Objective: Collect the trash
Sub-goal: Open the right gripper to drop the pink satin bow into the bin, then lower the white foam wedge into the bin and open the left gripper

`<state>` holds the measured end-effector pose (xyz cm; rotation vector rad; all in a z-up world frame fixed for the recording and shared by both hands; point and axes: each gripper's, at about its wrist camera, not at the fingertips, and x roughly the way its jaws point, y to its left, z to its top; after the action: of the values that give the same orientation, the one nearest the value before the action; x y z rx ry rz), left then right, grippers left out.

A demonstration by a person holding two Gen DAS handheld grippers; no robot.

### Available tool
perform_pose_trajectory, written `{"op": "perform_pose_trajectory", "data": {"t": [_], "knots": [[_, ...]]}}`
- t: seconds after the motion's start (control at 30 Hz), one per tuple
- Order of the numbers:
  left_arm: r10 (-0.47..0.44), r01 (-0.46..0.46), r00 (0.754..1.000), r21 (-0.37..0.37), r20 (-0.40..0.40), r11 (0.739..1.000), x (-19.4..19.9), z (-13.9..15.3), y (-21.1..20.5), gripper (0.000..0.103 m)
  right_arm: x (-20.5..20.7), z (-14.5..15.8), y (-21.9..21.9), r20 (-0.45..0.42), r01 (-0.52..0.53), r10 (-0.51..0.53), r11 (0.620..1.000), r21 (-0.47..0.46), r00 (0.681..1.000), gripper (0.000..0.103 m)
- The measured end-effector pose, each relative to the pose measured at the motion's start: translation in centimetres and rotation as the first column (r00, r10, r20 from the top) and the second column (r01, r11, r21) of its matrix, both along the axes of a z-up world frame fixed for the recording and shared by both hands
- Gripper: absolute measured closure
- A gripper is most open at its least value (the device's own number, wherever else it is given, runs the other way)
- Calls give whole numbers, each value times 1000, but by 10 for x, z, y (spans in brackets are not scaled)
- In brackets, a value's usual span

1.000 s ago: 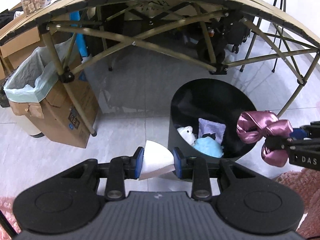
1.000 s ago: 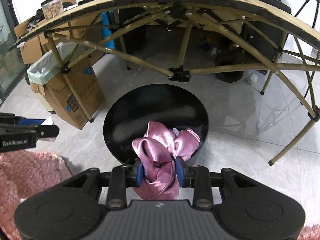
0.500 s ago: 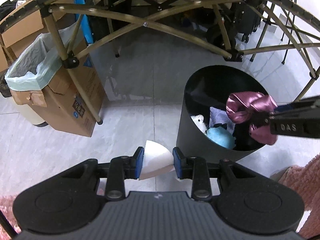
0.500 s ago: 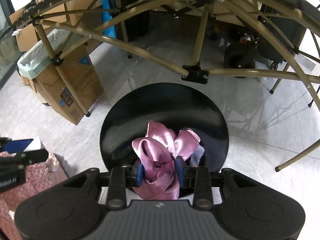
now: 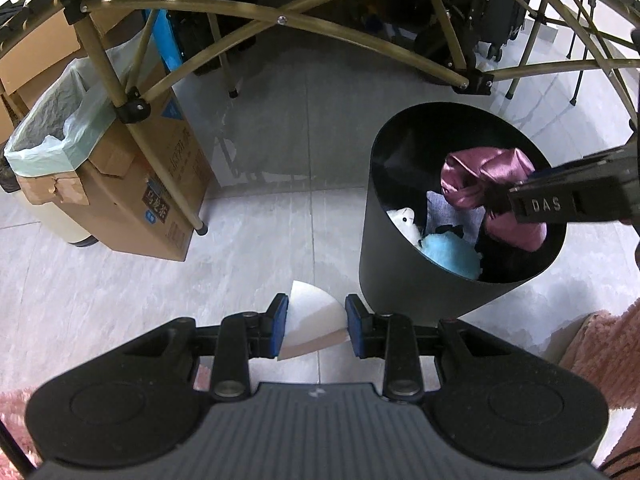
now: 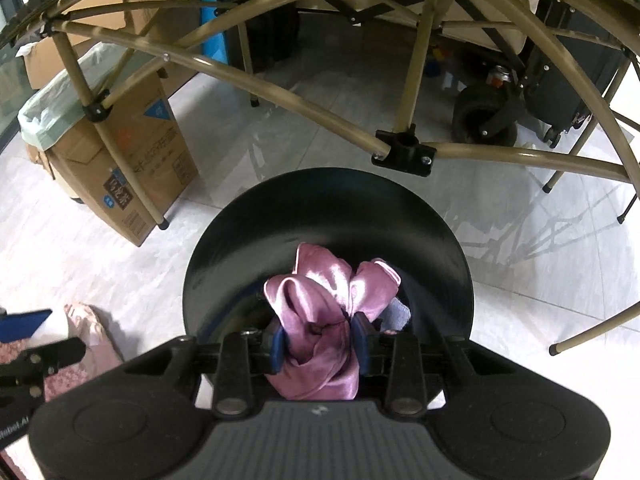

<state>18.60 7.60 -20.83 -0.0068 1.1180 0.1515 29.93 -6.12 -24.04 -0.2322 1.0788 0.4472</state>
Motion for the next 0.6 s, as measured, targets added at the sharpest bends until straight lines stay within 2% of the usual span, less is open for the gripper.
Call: {"op": "perform_pose_trajectory", "data": {"t": [0.13, 0.33, 0.43, 0.47, 0.5, 0.57, 0.6], "knots": [[-2, 2, 1000, 3, -7, 1000, 1, -1, -1, 71, 4, -1, 4, 8, -3, 3, 1000, 2, 1000, 67], [1, -1, 1000, 5, -16, 1000, 2, -3, -1, 71, 4, 0, 7, 33, -16, 16, 1000, -15, 999, 57], [-2, 2, 1000, 5, -18, 1000, 3, -3, -3, 71, 3, 1, 6, 46, -6, 8, 999, -31, 999, 37], [-4, 4, 1000, 5, -18, 1000, 4, -3, -3, 71, 3, 1, 5, 43, -3, 5, 999, -37, 999, 25], [-5, 5, 1000, 6, -20, 1000, 4, -3, -3, 71, 3, 1, 4, 41, -4, 6, 999, -41, 999, 17], [-4, 5, 1000, 6, -23, 1000, 5, -4, -4, 71, 2, 0, 4, 41, -10, 12, 999, -48, 999, 16], [-4, 4, 1000, 7, -25, 1000, 5, -4, -4, 71, 1, 0, 3, 39, -13, 15, 999, -51, 999, 12]]}}
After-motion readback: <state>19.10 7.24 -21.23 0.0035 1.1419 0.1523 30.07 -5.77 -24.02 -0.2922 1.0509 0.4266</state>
